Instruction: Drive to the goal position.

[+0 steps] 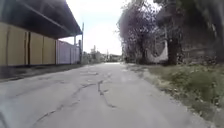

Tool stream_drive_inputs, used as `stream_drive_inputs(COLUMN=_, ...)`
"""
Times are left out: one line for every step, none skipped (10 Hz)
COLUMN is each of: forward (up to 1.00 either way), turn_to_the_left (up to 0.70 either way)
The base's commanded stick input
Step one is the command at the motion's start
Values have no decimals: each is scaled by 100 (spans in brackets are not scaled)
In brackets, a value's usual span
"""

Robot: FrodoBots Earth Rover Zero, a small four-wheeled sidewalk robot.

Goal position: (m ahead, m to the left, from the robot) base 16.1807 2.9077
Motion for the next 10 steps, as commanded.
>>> stream_drive_inputs(forward=85, turn_to_the_left=0)
stream_drive_inputs(forward=85, turn_to_the_left=0)
stream_drive_inputs(forward=85, turn_to_the_left=0)
stream_drive_inputs(forward=85, turn_to_the_left=0)
stream_drive_inputs(forward=85, turn_to_the_left=0)
stream_drive_inputs(forward=85, turn_to_the_left=-13)
stream_drive_inputs(forward=85, turn_to_the_left=-34)
stream_drive_inputs(forward=85, turn_to_the_left=-34)
stream_drive_inputs(forward=85, turn_to_the_left=-28)
stream_drive_inputs(forward=85, turn_to_the_left=0)
